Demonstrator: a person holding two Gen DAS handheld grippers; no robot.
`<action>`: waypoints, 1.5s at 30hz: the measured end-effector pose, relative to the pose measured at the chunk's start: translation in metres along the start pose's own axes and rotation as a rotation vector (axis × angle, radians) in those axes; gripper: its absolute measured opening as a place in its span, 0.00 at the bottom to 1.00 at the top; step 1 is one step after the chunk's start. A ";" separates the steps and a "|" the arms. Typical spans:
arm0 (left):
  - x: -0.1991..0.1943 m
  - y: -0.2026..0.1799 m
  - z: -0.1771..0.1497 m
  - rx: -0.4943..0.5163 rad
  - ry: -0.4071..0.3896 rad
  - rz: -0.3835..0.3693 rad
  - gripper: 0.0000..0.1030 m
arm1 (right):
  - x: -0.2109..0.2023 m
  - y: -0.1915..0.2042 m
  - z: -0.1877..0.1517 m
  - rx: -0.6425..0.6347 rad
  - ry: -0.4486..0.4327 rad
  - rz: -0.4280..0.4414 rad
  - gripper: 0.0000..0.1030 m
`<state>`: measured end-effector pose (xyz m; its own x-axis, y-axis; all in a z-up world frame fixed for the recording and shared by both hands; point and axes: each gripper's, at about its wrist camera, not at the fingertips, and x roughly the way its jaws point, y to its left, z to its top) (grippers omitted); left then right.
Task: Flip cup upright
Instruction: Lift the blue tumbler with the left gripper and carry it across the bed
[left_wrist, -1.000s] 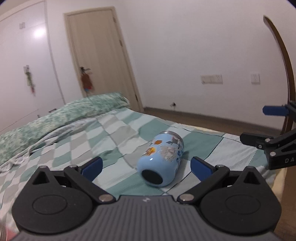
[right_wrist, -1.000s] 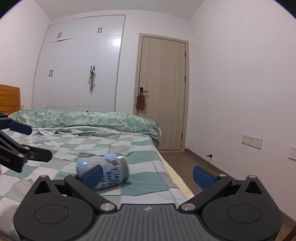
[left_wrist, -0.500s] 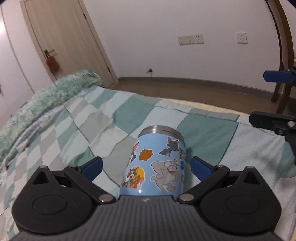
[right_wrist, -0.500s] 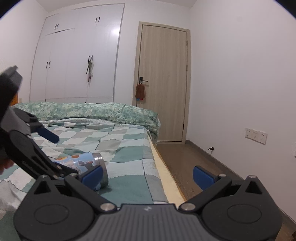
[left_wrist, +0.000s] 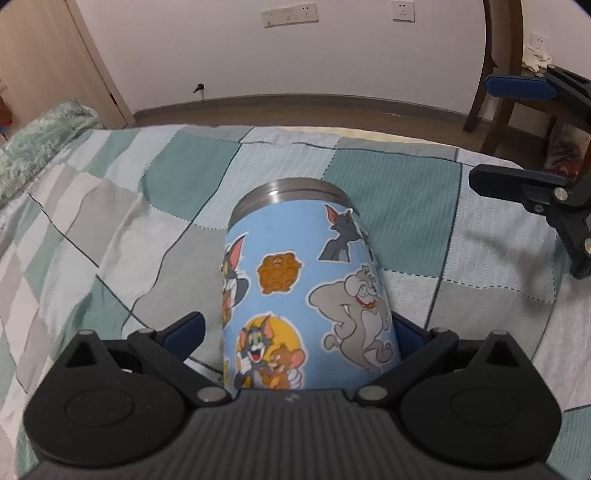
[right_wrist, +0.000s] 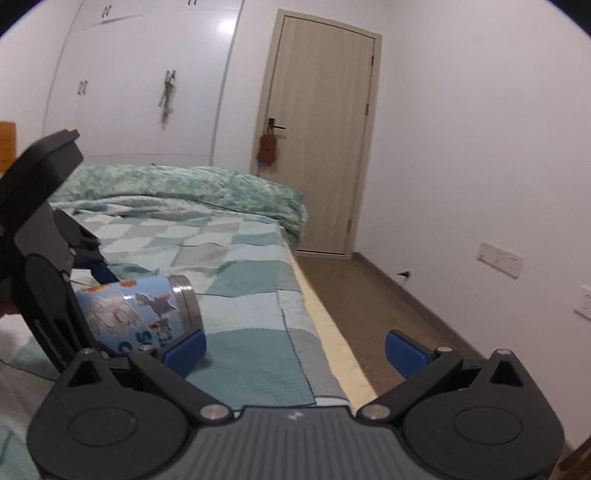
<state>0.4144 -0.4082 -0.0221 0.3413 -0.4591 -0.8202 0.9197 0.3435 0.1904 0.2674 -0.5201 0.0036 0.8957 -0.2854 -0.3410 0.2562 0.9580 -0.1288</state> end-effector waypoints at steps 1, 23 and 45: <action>0.002 0.001 0.001 -0.011 0.002 -0.002 1.00 | 0.002 0.002 0.000 -0.003 0.006 0.002 1.00; -0.015 0.003 -0.015 -0.113 -0.035 -0.043 0.83 | -0.007 0.010 0.003 0.009 -0.018 0.104 1.00; -0.174 -0.109 -0.098 -0.262 -0.068 0.139 0.84 | -0.145 0.031 0.010 0.111 -0.102 0.336 1.00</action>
<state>0.2357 -0.2856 0.0466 0.4804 -0.4436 -0.7566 0.7848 0.6026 0.1450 0.1487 -0.4489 0.0587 0.9668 0.0447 -0.2517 -0.0257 0.9966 0.0782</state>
